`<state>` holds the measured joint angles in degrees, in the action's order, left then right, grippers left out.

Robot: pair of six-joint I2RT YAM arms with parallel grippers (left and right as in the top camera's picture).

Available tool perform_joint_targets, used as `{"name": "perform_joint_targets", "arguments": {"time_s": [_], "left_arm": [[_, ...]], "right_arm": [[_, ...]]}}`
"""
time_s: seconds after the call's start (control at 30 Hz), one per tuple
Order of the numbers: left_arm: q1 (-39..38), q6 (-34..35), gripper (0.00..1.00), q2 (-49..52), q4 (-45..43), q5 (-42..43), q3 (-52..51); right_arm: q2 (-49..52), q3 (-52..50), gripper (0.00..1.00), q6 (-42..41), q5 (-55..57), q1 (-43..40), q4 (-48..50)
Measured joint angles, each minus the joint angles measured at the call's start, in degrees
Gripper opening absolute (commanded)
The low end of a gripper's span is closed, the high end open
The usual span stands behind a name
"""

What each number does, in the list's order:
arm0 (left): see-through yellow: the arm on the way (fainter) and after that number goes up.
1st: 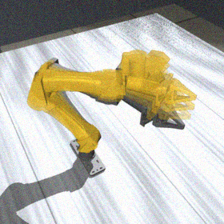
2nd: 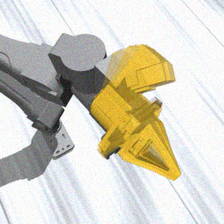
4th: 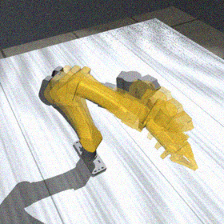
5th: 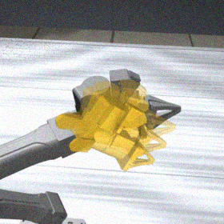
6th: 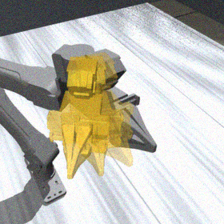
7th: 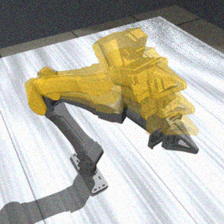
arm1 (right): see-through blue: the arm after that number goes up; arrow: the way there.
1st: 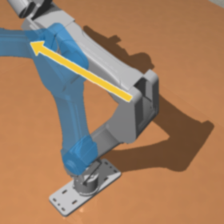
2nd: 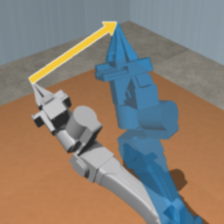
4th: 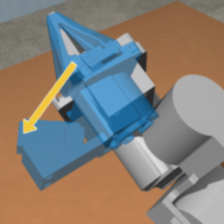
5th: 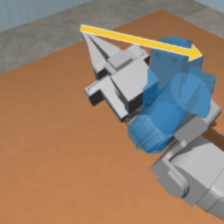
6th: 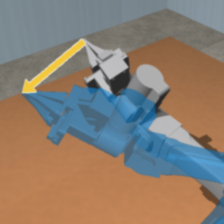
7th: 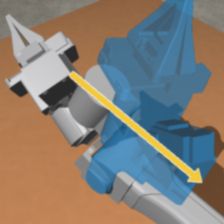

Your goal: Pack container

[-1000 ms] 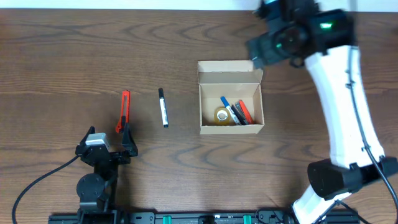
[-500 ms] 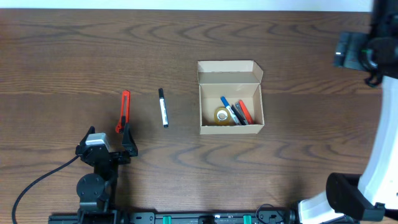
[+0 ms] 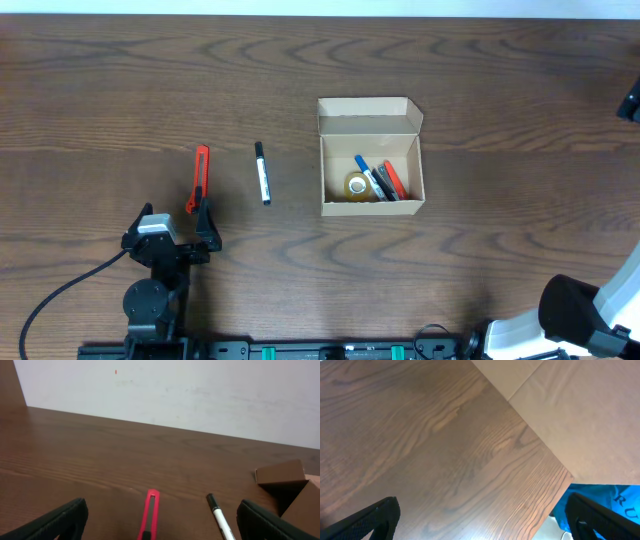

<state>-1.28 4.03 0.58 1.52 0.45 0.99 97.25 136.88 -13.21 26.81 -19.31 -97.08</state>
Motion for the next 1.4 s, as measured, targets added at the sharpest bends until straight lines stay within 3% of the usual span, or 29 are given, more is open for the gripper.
{"name": "perform_joint_targets", "arguments": {"time_s": [0.4,0.57,0.67,0.93,1.23,1.4], "left_arm": [[0.0,-0.4,0.95,0.0,2.5,3.5,1.3],[0.0,-1.5,0.95,0.2,20.7,11.1,13.5],[0.0,-4.1,0.95,0.4,28.8,13.1,26.0],[0.0,-7.7,0.95,0.6,30.5,14.7,52.9],[0.0,-11.7,0.95,1.0,39.4,16.1,56.6],[0.0,-12.9,0.95,11.5,51.3,16.3,63.1]], "right_arm": [[0.0,0.0,0.99,0.0,-0.7,-0.1,0.0],[0.0,0.0,0.99,0.0,-0.9,-0.1,0.0],[0.0,0.0,0.99,-0.1,-1.0,-0.1,0.0],[0.0,0.0,0.99,-0.1,-1.3,-0.1,0.0],[0.0,0.0,0.99,-0.1,-1.3,-0.1,0.0],[0.0,0.0,0.99,-0.1,-1.3,-0.1,0.0]]}}
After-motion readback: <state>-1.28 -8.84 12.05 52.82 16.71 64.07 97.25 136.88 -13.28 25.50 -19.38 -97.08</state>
